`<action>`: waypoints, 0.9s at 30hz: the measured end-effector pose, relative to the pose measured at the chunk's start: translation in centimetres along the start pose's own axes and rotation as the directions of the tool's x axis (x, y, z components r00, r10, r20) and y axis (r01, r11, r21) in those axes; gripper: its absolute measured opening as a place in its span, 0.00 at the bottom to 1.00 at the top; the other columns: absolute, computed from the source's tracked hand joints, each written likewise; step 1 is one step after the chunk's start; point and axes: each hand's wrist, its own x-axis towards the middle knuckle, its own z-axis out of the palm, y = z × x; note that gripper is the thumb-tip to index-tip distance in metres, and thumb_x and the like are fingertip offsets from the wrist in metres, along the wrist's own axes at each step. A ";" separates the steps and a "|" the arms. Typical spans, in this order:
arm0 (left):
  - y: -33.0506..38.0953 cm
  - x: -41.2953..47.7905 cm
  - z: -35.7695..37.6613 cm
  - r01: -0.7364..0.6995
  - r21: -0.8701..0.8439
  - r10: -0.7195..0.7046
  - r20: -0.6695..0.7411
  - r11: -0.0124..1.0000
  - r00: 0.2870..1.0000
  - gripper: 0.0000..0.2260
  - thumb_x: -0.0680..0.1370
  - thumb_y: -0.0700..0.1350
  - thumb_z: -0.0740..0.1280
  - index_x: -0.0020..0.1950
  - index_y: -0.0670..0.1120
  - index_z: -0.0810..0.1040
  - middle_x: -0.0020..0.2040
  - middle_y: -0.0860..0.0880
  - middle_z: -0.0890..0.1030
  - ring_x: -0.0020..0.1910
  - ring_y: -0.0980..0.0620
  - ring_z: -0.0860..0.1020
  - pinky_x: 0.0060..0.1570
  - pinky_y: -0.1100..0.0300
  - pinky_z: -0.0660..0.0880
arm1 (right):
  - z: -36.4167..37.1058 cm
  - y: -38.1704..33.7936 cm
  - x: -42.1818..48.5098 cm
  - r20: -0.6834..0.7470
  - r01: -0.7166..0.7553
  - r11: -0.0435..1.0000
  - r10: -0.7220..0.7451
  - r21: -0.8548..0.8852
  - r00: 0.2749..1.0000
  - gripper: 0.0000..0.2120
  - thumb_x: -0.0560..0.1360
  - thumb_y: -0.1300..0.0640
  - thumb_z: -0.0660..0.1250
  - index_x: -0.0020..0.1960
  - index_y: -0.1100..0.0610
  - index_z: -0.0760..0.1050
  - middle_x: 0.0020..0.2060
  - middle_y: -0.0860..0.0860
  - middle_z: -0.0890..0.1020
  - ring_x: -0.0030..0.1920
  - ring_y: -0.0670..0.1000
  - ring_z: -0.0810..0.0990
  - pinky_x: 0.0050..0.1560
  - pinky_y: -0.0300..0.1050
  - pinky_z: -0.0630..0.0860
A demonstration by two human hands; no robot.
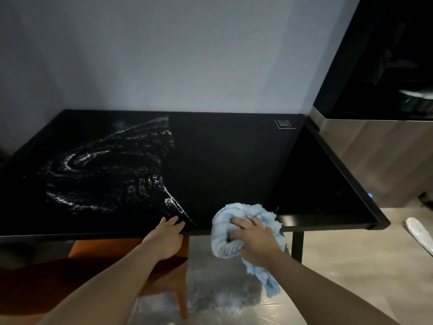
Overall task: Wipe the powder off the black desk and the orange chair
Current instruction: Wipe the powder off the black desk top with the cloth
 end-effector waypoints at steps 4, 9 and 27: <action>0.9 -1.2 0.2 0.003 0.013 -0.003 -0.006 1.000 1.000 0.21 0.84 0.44 0.47 0.77 0.43 0.49 0.78 0.46 0.45 0.76 0.44 0.42 0.73 0.54 0.44 | 0.7 1.1 -2.2 -0.008 -0.029 0.997 0.028 -0.073 1.000 0.16 0.75 0.55 0.61 0.60 0.42 0.74 0.71 0.40 0.59 0.68 0.54 0.58 0.59 0.54 0.65; 1.3 -2.2 0.6 -0.026 0.019 0.026 -0.015 0.999 1.000 0.22 0.84 0.45 0.49 0.77 0.46 0.50 0.78 0.48 0.47 0.77 0.45 0.44 0.75 0.52 0.47 | 1.4 3.1 -4.3 0.083 -0.104 0.969 0.125 -0.224 0.989 0.17 0.76 0.50 0.62 0.64 0.44 0.70 0.72 0.43 0.59 0.70 0.56 0.58 0.63 0.57 0.64; 3.1 -2.3 -0.5 -0.109 0.146 0.128 -0.135 0.983 0.983 0.22 0.83 0.49 0.50 0.77 0.49 0.54 0.78 0.51 0.43 0.77 0.47 0.43 0.73 0.50 0.56 | -0.7 3.8 -5.2 -0.165 -0.274 0.955 0.291 0.115 0.942 0.20 0.75 0.51 0.60 0.67 0.42 0.66 0.62 0.47 0.72 0.58 0.52 0.71 0.54 0.44 0.71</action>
